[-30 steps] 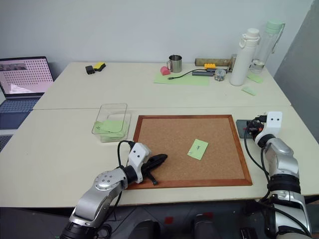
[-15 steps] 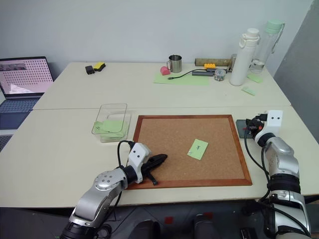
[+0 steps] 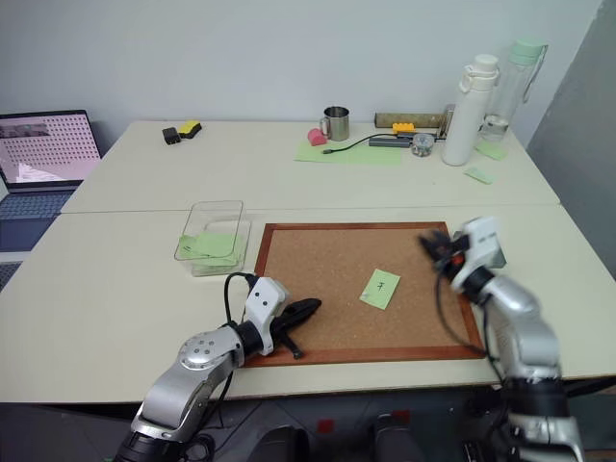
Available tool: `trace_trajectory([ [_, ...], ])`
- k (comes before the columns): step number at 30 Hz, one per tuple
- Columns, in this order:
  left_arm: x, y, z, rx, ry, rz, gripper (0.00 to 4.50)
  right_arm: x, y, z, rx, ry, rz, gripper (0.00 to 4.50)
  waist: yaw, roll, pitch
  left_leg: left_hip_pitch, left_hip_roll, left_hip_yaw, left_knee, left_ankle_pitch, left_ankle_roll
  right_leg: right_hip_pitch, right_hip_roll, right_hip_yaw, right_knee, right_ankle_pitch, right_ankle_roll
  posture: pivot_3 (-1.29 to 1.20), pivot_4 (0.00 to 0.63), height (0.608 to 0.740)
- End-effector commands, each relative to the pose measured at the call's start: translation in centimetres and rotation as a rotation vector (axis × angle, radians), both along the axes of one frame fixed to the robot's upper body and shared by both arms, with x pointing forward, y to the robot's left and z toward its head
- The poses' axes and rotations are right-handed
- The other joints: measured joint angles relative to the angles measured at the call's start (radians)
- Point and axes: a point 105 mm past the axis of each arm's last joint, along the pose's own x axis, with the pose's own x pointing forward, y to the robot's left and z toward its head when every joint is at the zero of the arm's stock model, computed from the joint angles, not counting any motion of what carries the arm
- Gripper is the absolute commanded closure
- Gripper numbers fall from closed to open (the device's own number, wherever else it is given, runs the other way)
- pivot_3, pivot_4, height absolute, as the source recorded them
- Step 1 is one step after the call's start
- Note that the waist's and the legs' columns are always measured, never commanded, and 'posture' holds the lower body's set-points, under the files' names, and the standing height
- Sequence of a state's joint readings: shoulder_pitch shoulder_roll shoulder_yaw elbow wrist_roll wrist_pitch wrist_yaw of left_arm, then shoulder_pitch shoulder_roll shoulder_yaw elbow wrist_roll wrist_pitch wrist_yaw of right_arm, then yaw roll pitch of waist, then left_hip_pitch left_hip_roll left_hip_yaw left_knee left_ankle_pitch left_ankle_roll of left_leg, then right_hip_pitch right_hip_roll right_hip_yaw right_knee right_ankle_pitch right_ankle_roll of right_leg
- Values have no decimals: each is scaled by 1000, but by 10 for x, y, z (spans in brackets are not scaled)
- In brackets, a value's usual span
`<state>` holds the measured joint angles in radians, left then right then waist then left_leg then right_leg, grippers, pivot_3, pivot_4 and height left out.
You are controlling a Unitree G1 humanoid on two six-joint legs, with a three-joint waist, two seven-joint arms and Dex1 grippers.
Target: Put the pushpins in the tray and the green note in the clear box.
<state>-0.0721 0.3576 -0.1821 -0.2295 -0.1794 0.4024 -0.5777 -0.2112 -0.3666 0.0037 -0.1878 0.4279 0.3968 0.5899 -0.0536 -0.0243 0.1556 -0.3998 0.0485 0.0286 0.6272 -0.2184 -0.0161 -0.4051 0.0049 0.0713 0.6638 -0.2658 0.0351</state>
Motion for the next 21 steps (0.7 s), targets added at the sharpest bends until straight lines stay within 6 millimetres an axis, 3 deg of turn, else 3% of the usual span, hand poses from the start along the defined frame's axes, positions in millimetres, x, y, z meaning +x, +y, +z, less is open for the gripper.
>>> trace_trajectory([
  [1, -3, 7, -17, 31, 58, 25, 4500, -17, 30, -3, -55, -30, 72, 3089, 0, 0, 0, 0, 0, 0, 0, 0, 0, 0, 0, 0, 0, 0, 0, 0, 150, 740],
  [12, -5, 12, -14, 38, 49, 40, 4500, -19, 47, -53, -166, 66, 46, 3089, 1, -1, 0, 0, -2, 1, 0, 0, 0, -1, -2, -1, -1, 0, 0, 0, 150, 740],
  [20, -6, 15, -13, 45, 47, 47, 4500, -9, 45, -67, -157, 103, -17, 3089, -7, -9, -5, 2, 0, 1, 0, 0, 0, 0, 0, -1, -1, 0, 0, 0, 150, 740],
  [21, -6, 16, -13, 47, 46, 49, 4500, -9, 45, -67, -154, 102, -18, 3454, -7, -11, -6, 2, 0, 1, 0, 0, 0, 0, 0, 0, -1, -1, -1, 0, 150, 740],
])
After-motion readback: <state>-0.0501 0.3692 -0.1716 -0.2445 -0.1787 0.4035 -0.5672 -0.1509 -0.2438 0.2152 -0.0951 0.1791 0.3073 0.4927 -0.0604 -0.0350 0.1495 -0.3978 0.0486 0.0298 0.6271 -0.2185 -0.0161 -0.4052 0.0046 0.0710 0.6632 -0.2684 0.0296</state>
